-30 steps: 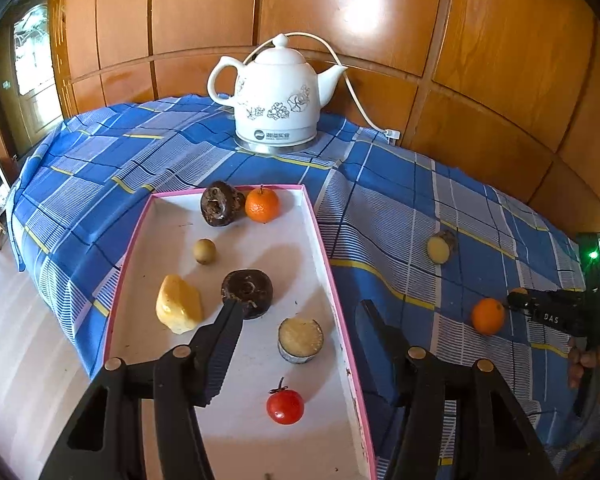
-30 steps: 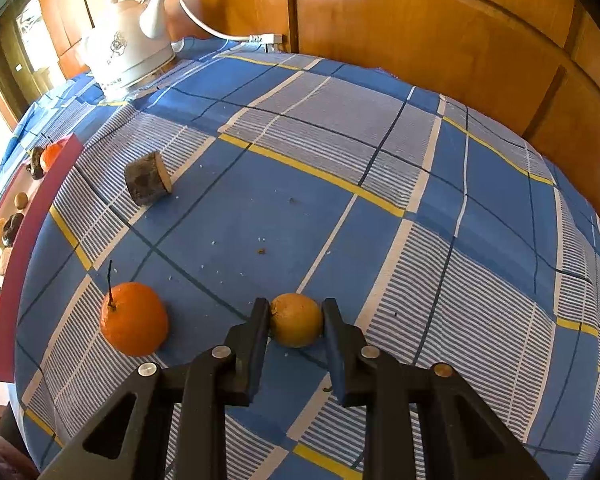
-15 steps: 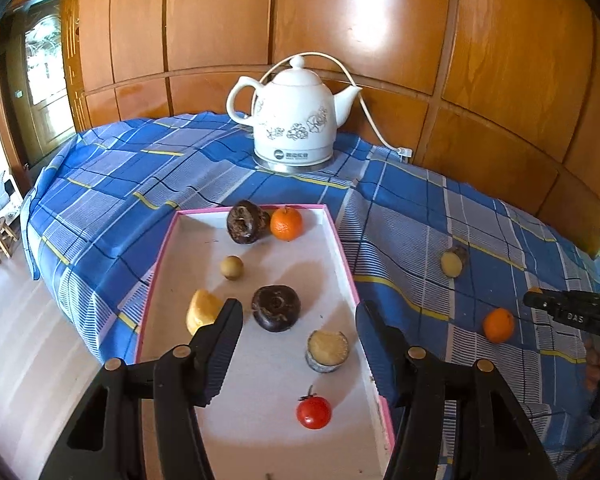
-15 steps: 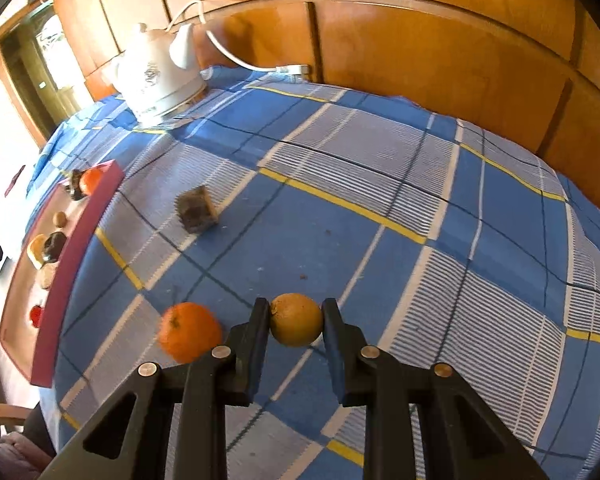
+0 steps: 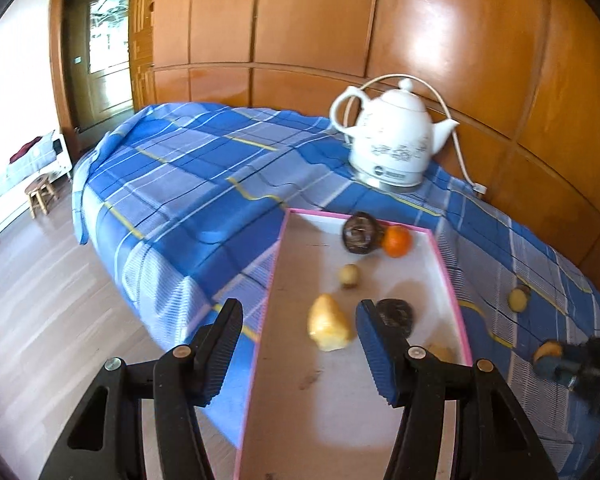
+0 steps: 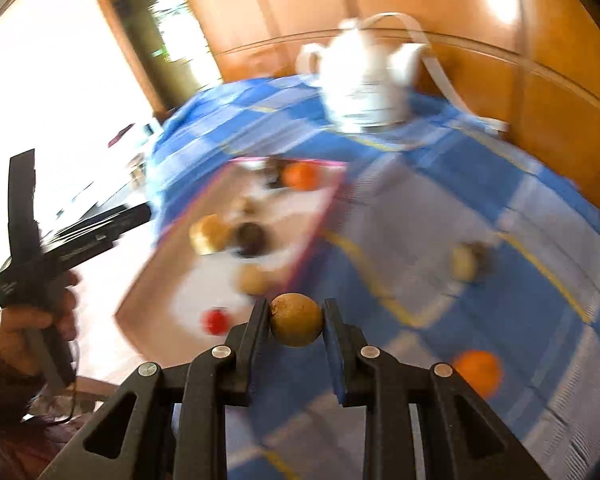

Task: Organize fruits
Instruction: 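Carry the yellow fruit into the tray and open the right gripper, then withdraw the right gripper toward the orange while the left gripper reaches the dark root piece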

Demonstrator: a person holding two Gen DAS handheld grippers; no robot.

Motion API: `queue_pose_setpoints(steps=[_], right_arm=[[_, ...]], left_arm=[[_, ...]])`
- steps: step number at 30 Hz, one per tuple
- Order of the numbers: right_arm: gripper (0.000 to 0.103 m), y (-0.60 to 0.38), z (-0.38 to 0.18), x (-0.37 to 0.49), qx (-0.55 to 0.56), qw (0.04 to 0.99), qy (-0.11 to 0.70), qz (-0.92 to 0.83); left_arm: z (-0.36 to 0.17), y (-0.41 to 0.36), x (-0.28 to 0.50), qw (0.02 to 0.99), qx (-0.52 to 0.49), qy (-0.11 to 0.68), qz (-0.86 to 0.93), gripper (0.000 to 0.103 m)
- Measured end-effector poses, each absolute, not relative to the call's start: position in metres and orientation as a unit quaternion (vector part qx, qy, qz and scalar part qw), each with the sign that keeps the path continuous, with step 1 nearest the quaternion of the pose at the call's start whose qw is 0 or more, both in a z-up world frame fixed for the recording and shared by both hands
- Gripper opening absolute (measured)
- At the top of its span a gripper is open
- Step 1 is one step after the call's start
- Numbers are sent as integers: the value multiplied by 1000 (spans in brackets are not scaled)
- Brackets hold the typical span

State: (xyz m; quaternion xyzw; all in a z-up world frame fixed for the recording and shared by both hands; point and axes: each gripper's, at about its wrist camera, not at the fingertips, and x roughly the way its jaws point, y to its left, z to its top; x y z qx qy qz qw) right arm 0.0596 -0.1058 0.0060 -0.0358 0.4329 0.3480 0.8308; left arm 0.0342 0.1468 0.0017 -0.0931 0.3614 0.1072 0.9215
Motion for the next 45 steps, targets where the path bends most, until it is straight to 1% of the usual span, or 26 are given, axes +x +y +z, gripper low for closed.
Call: queue_pose_setpoints(steps=[6,13,17,20,33,45], right_arm=[[27,-56,-12,48,-75,810,450,368],[27,-42,-32,45,-117,809,464,340],[28,-44,-40,48,-110,806,475,336],[31,-46,-39,47,-99,806,475,338],[31,-50,-38,41,-77,809,474,340],[31,-61,-27,37,-59,825,459,323]], left_arm=[[-6,157,28,918,-105,366,108,60],[-9,147,27,920,-96,368,93,60],[-11,140,27,920,-91,372,84,60],[-10,136,27,921,-86,372,80,60],[-7,125,26,923,-73,372,71,60],[-6,117,27,923,-66,372,67,60]])
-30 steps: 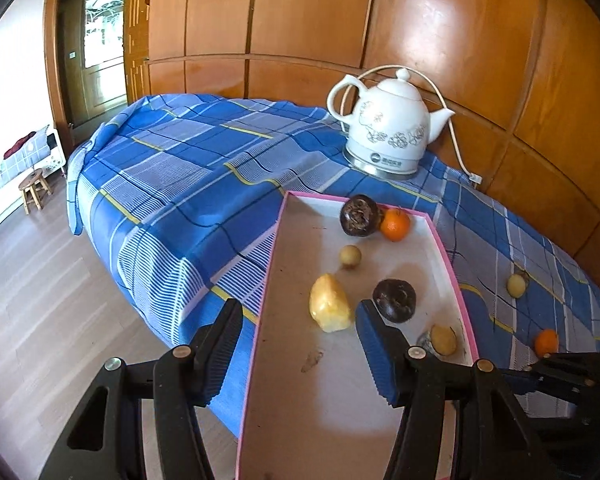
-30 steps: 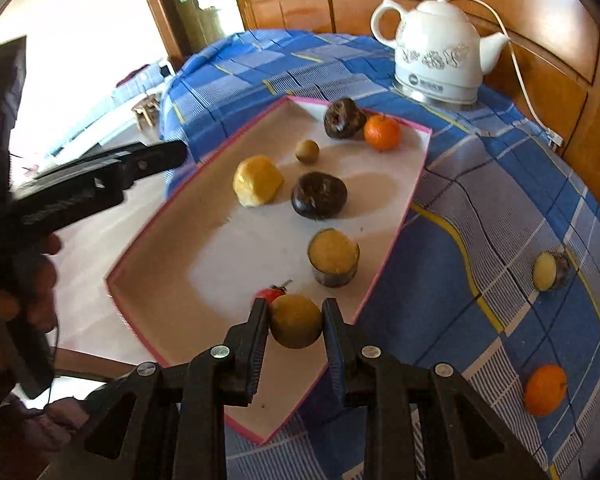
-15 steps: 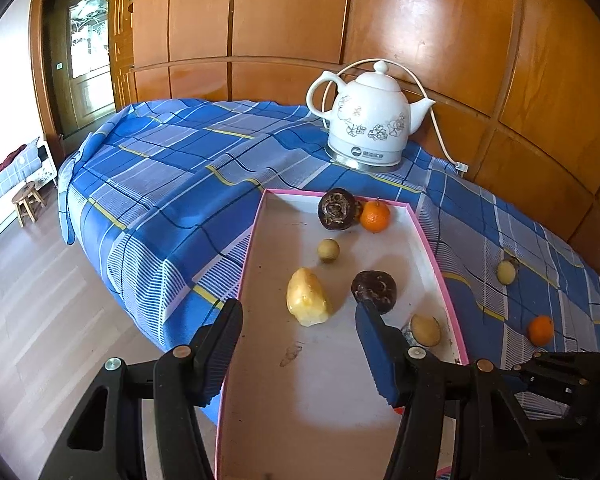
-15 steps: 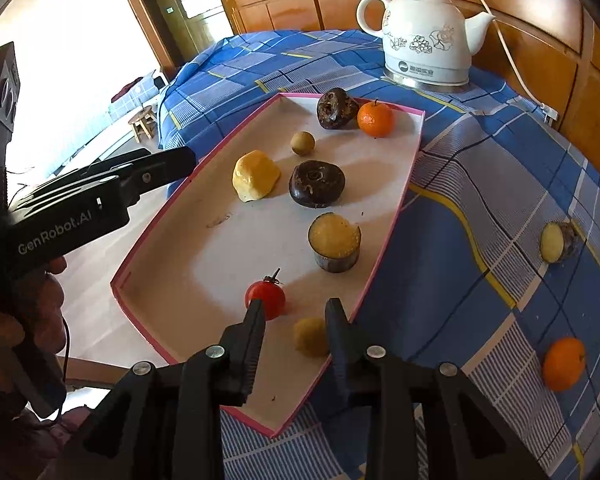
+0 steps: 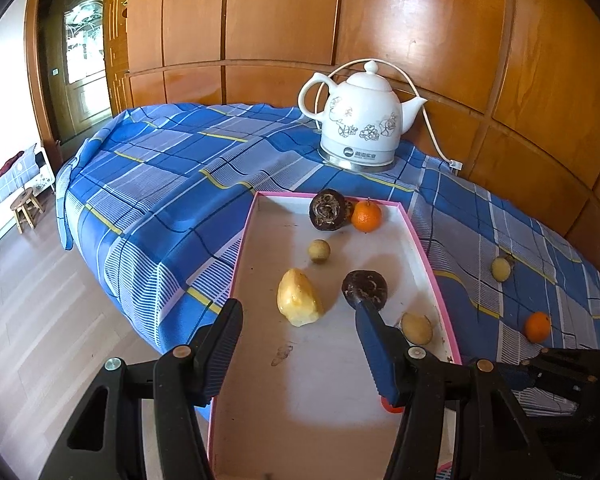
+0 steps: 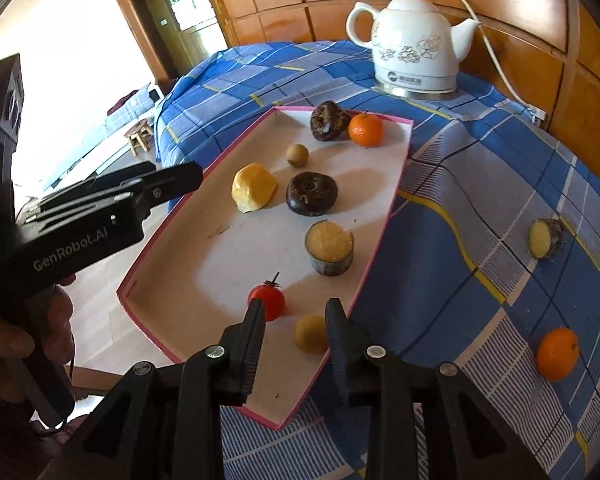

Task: Organize fruits
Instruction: 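Withdraw the right gripper toward the orange while the left gripper reaches the dark root piece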

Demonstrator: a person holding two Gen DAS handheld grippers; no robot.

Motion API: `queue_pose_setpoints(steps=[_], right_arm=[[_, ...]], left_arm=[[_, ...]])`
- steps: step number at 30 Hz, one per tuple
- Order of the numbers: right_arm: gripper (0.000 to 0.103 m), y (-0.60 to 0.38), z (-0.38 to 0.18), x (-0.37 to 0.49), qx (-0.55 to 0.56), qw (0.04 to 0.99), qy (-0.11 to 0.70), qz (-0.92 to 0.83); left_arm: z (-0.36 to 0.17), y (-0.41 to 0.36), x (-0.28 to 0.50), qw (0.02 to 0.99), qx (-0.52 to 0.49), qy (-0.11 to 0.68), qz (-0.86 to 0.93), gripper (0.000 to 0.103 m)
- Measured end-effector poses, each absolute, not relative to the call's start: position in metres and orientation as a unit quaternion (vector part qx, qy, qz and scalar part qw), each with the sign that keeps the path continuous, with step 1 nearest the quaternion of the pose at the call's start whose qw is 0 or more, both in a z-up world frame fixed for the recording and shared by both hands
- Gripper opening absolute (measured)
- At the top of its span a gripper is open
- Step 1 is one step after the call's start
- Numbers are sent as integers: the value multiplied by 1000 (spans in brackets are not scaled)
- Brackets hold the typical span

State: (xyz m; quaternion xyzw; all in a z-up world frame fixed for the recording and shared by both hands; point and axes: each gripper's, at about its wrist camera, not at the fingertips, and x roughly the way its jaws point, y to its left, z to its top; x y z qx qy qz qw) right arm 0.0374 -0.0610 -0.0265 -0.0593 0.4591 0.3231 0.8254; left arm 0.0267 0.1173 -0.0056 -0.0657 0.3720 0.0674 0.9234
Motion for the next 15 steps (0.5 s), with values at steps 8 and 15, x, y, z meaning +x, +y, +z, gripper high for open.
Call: queue_pose_setpoints(steps=[8,15], right_arm=[[31,-75,-15,37,-61,843,442,299],[31,-115,-4,45,-57,860,436,259]], left_arm=[[-4,109,27,925,-54,372,60,60],[-5,102,29,924,-47,377,48,60]])
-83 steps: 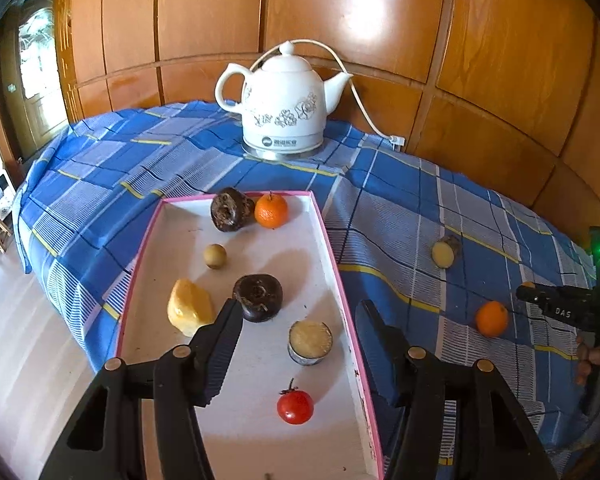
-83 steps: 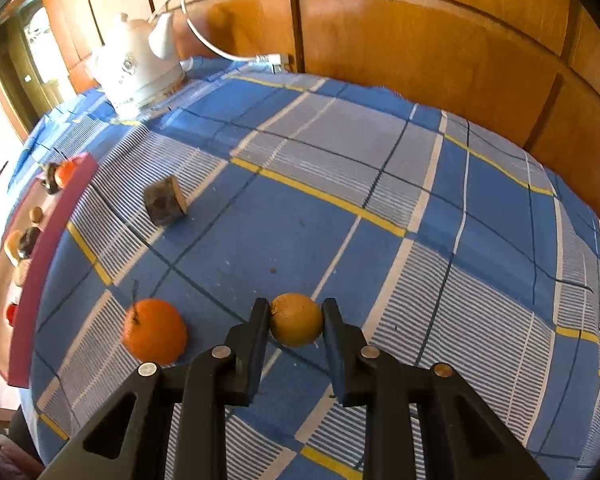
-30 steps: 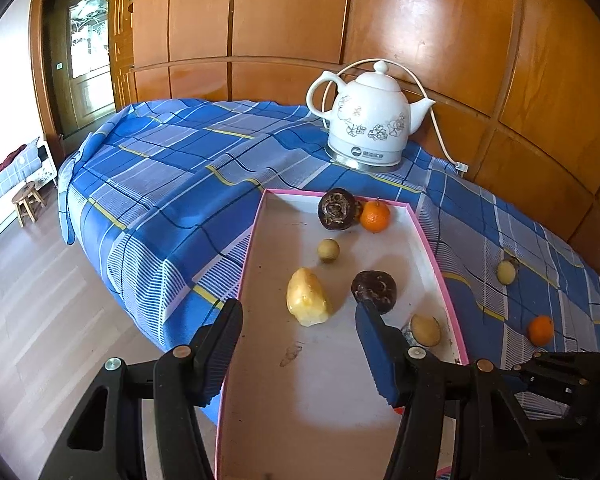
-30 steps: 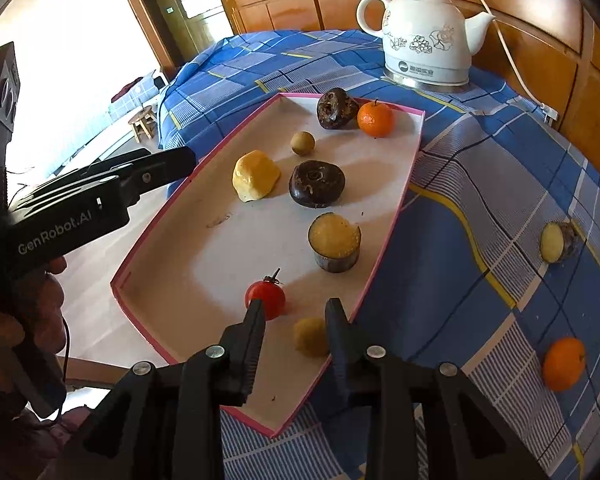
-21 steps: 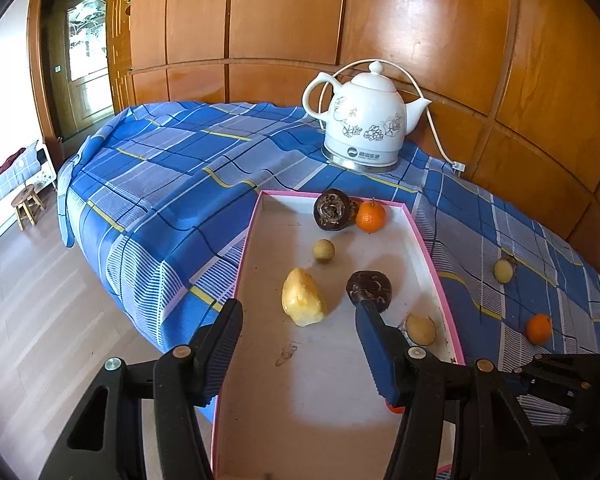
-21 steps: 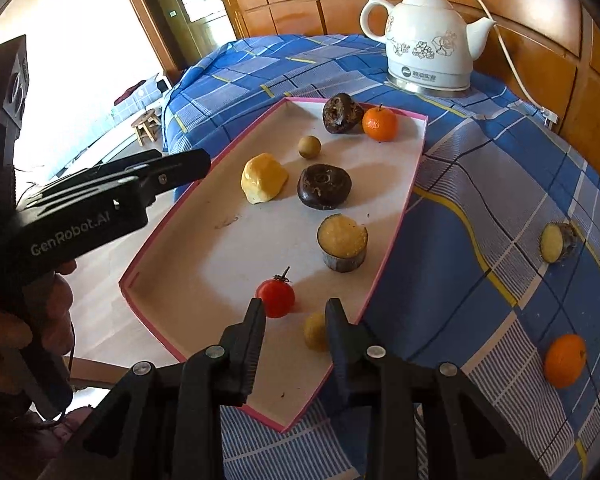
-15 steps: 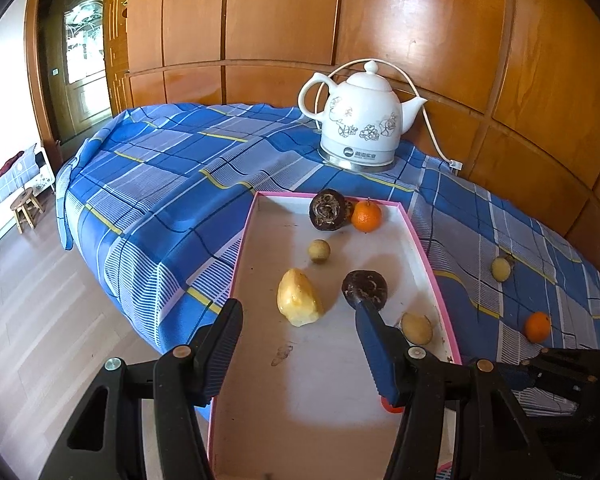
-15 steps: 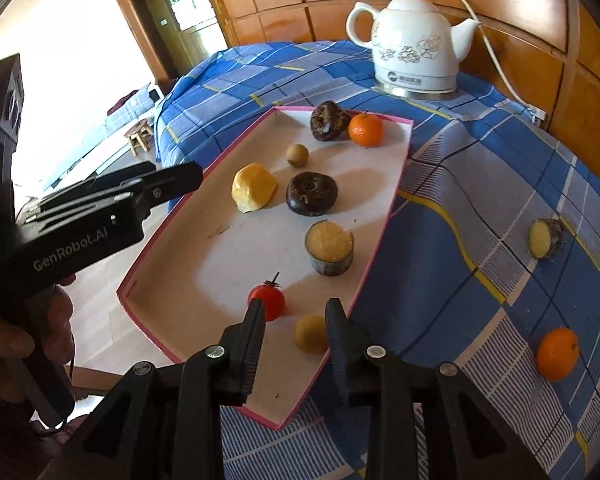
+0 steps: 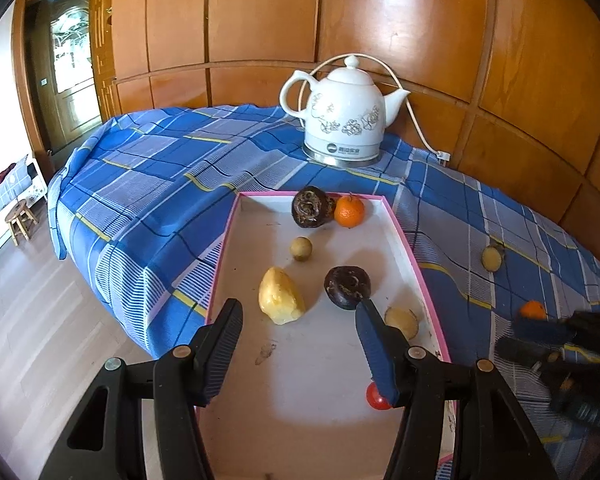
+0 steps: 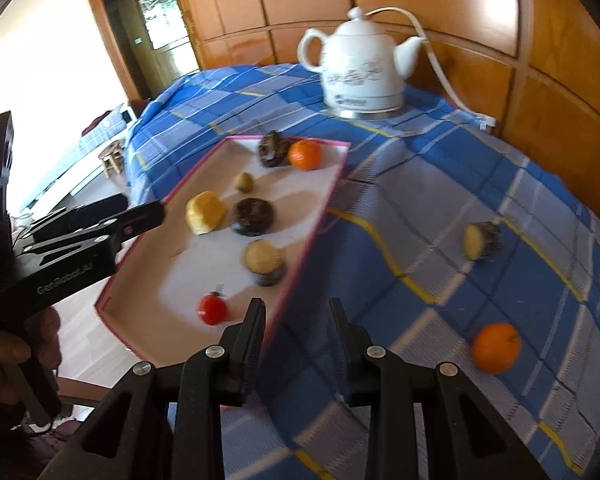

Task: Organize fruits
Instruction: 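Withdraw the right gripper toward the orange while the left gripper reaches the dark root piece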

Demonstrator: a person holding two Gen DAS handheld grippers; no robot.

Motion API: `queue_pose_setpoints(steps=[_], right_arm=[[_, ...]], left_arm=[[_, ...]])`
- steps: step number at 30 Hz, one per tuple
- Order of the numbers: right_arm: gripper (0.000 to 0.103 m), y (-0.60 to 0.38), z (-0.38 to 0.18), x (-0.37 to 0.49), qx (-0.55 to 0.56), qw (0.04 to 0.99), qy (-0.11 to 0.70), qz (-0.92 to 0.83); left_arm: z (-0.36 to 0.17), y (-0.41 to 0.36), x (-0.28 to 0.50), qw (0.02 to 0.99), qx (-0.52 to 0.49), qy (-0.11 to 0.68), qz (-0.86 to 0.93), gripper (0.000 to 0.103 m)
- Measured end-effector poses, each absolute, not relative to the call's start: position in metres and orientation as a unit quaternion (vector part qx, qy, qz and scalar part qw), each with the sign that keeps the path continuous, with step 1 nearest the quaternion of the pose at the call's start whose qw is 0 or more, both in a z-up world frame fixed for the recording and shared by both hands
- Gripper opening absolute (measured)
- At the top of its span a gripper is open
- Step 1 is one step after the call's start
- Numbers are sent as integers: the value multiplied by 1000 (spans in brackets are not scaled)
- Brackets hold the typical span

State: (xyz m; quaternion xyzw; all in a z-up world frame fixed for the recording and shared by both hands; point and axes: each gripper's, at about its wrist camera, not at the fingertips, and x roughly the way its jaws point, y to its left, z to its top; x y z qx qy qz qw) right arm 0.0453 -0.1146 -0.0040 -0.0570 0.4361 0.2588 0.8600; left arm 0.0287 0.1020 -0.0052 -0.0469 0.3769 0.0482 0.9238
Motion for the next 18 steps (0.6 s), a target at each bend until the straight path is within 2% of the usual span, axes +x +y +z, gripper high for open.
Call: queue_pose_setpoints(steps=[11,18], right_arm=[[31,-223,11,72,-79,887,434,140],[31,-296,-10,88,-87,886,451,57]], left_arm=[[-1,68,41,923,-14,385,-4,60],[5,16,65,916,18,395,-74,60]])
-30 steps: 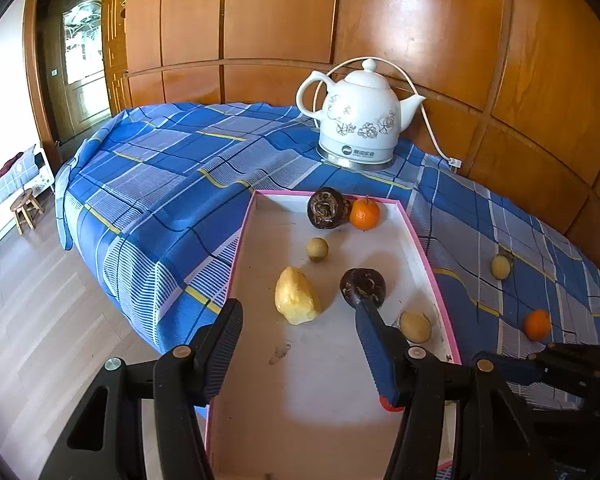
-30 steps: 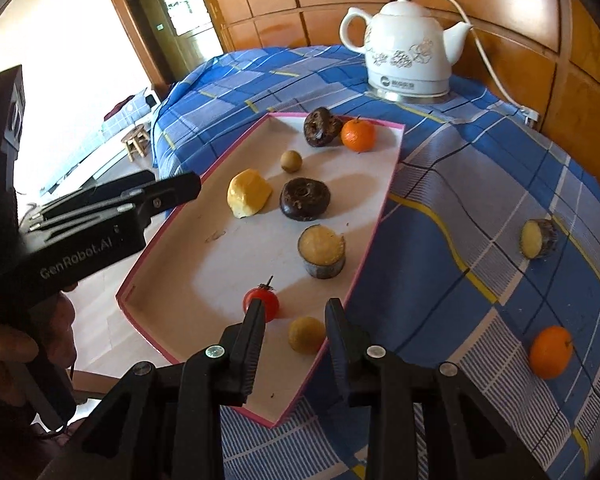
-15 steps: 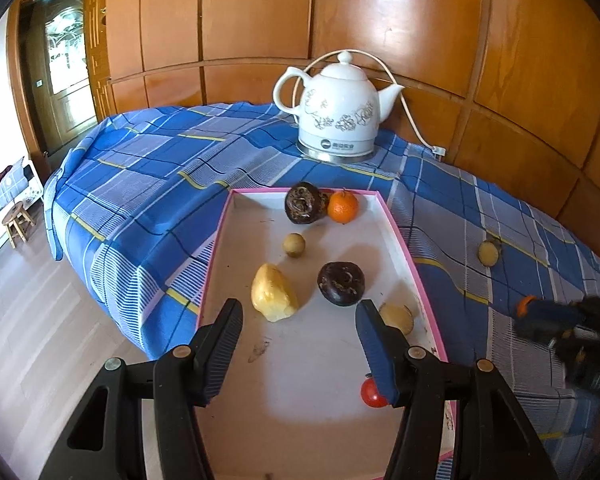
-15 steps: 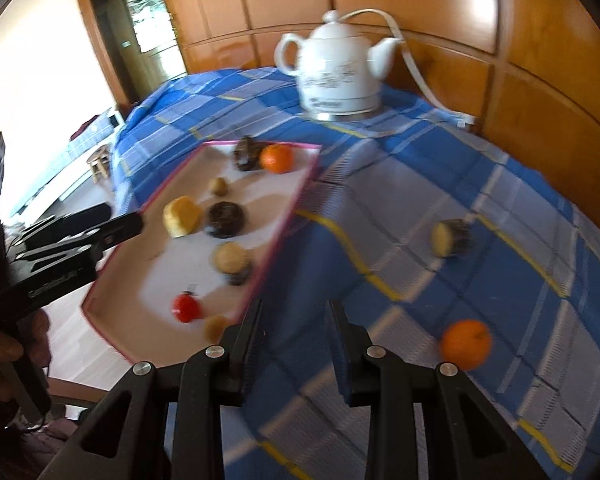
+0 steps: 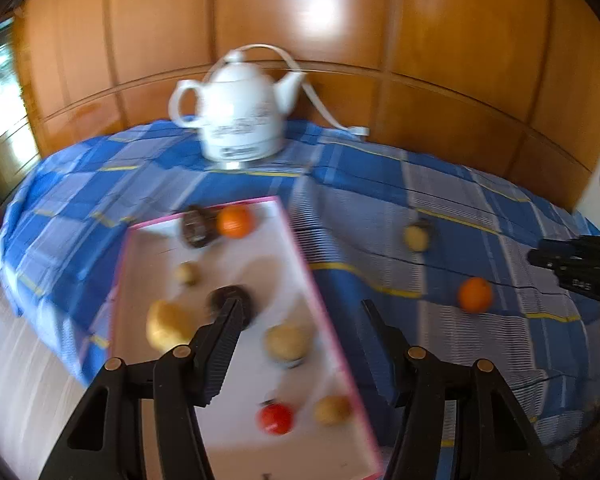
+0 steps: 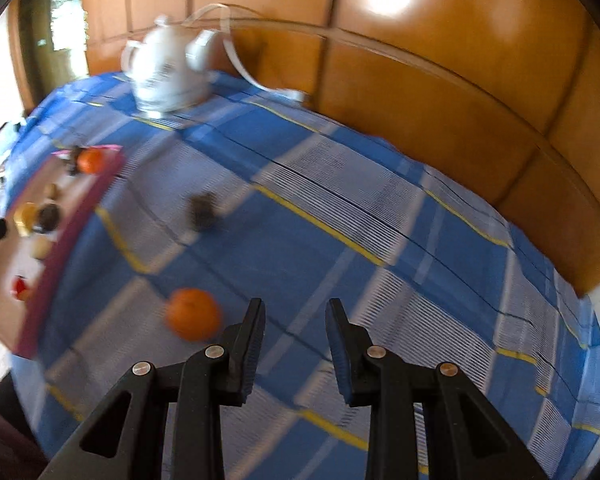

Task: Organize fruits
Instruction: 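Withdraw the right gripper toward the orange while the left gripper reaches the dark root piece, then grasp the dark cut root piece with the left gripper and lift it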

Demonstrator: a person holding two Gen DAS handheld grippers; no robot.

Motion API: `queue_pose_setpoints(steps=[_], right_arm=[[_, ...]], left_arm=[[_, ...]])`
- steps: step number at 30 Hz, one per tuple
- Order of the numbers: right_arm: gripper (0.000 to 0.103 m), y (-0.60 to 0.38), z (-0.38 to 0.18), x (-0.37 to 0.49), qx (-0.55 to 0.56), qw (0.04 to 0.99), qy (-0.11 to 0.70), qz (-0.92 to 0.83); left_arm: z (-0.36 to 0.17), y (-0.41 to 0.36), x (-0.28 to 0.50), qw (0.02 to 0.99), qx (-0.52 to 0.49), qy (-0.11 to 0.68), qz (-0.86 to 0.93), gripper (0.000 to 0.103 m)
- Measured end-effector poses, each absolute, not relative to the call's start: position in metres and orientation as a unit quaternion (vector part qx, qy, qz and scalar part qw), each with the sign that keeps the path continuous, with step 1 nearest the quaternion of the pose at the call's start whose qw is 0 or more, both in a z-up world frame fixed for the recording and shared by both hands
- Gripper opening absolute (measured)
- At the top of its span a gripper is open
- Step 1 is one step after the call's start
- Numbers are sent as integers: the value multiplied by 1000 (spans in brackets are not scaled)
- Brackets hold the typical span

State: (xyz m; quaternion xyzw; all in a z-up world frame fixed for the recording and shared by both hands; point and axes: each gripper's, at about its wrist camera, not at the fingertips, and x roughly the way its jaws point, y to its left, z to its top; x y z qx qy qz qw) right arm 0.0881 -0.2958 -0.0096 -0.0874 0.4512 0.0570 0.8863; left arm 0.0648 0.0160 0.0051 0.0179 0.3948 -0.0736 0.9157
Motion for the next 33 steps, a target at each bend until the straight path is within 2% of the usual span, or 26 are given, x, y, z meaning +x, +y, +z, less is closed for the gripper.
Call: queue_pose_setpoints(steps=[6,11,26,27,28,33], right_arm=[[31,-335,-29,96,-6,876,480,38],[31,-337,-23,95,25,878,475,49],[31,-331,-24,101,43,871,486,66],[31,-331,-24,102,45,870,487,65],[31,-332,-25,102,47,869,488,63],[31,-333,-26,103,47,868,491,61]], left_arm=[[-3,-35,102,896,31,421,-134,59],[-16,-74,137,878,37,448,-165,59],[-61,-133,218,846,99,469,-235,61],[-66,-133,221,843,97,475,-235,55],[-71,-132,224,837,90,484,-240,44],[-70,-126,213,840,65,480,-244,43]])
